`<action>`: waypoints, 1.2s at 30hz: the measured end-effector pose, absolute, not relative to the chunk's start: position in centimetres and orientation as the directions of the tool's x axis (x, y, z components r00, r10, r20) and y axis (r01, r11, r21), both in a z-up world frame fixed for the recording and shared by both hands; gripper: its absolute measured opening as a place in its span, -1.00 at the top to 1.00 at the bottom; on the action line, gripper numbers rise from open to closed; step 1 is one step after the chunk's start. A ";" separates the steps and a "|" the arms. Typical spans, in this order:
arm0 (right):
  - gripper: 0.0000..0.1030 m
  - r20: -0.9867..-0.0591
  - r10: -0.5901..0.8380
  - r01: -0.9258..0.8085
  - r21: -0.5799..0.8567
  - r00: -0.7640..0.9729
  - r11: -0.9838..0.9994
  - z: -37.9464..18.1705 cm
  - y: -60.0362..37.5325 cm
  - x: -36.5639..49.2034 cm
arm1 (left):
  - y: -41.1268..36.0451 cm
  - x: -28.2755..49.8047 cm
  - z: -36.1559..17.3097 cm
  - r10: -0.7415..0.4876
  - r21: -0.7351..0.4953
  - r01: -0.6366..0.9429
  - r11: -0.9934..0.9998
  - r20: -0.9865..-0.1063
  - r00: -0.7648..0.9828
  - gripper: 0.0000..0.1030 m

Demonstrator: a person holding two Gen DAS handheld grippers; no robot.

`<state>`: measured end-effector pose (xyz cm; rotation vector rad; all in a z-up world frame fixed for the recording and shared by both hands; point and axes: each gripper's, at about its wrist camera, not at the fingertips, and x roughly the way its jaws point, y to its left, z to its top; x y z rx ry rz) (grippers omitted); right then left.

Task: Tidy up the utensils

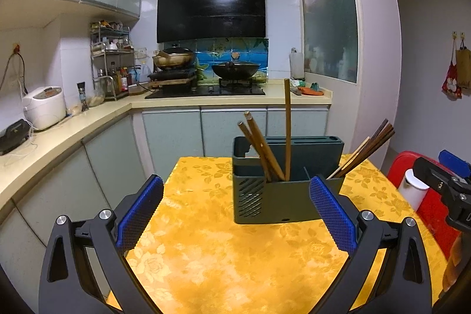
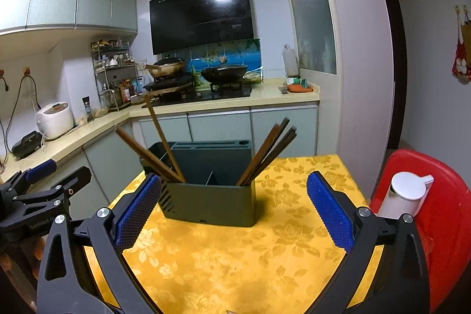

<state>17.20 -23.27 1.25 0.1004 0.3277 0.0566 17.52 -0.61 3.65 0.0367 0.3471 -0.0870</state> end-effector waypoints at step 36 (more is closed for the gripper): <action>-0.87 -0.271 0.074 -0.065 0.044 0.960 0.997 -1.0 -20.4 11.6 | 0.9 11.5 1.7 -0.033 0.032 0.044 0.999 -0.279 0.960 -0.87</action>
